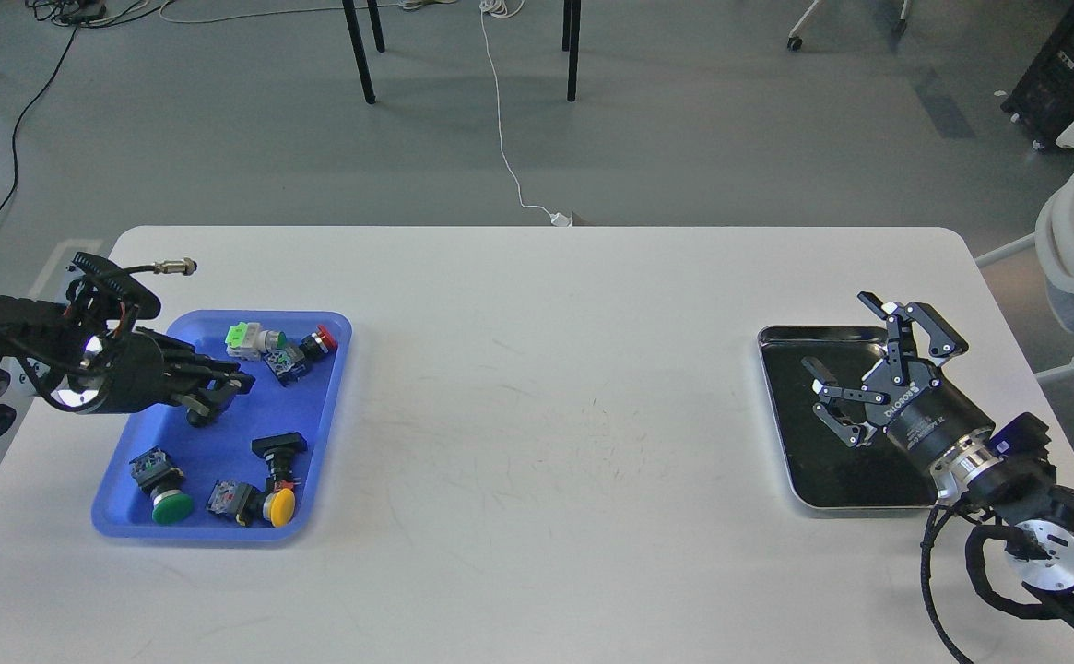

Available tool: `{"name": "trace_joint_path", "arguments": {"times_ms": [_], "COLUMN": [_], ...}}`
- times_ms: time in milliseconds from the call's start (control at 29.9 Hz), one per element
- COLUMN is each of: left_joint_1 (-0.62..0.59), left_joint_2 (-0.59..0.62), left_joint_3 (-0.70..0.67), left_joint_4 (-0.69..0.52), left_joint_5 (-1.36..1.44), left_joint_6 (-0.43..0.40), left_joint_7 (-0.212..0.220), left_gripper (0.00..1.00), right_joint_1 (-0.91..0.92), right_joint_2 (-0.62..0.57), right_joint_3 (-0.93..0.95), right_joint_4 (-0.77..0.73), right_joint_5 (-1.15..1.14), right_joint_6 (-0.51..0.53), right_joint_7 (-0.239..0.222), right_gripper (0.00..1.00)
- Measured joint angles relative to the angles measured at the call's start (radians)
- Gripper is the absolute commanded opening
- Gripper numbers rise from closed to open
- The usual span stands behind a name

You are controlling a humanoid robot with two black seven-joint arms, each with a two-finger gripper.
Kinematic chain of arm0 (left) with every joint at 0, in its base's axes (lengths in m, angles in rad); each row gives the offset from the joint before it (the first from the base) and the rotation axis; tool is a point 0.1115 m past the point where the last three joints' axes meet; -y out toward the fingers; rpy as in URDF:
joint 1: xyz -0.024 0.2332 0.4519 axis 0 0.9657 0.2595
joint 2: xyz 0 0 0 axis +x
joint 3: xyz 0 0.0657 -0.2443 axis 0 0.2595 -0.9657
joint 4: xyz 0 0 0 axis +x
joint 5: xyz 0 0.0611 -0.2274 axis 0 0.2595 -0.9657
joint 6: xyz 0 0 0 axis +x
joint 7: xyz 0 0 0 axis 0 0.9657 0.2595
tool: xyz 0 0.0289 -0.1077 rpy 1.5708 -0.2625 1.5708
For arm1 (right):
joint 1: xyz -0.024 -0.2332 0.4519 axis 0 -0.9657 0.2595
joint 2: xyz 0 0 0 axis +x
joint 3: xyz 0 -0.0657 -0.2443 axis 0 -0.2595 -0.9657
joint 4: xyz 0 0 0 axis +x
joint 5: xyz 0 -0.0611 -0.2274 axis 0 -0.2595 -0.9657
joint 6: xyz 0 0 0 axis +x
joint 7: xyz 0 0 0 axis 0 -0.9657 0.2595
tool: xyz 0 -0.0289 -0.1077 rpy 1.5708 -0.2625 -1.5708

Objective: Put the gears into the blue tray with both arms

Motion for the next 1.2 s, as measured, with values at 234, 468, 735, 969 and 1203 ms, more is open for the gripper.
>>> {"name": "trace_joint_path", "arguments": {"times_ms": [234, 468, 735, 969, 1203], "left_joint_1": [0.019, 0.056, 0.069, 0.071, 0.062], "left_joint_2": [-0.005, -0.035, -0.052, -0.041, -0.009], "left_joint_3": [0.001, -0.018, -0.035, -0.093, -0.302], "left_joint_4": [0.006, 0.044, 0.067, 0.073, 0.03], "left_joint_5": [-0.001, 0.0, 0.0, -0.014, -0.367], "left_joint_6": [-0.001, 0.003, 0.003, 0.0, -0.009], "left_joint_7": [0.0, 0.0, 0.0, 0.0, 0.0], "left_gripper": [0.21, 0.26, 0.79, 0.88, 0.98], "right_joint_1": [-0.001, -0.006, -0.008, -0.008, 0.005], "right_joint_2": [-0.006, -0.008, -0.01, -0.01, -0.011], "right_joint_3": [0.005, 0.005, 0.008, 0.011, 0.013], "right_joint_4": [0.001, 0.002, 0.001, 0.001, 0.001], "right_joint_5": [0.001, 0.001, 0.001, 0.001, 0.001], "right_joint_6": [0.0, 0.0, 0.0, 0.0, 0.0], "right_joint_7": [0.0, 0.0, 0.0, 0.0, 0.0], "right_gripper": [0.96, 0.96, 0.96, 0.96, 0.96]}}
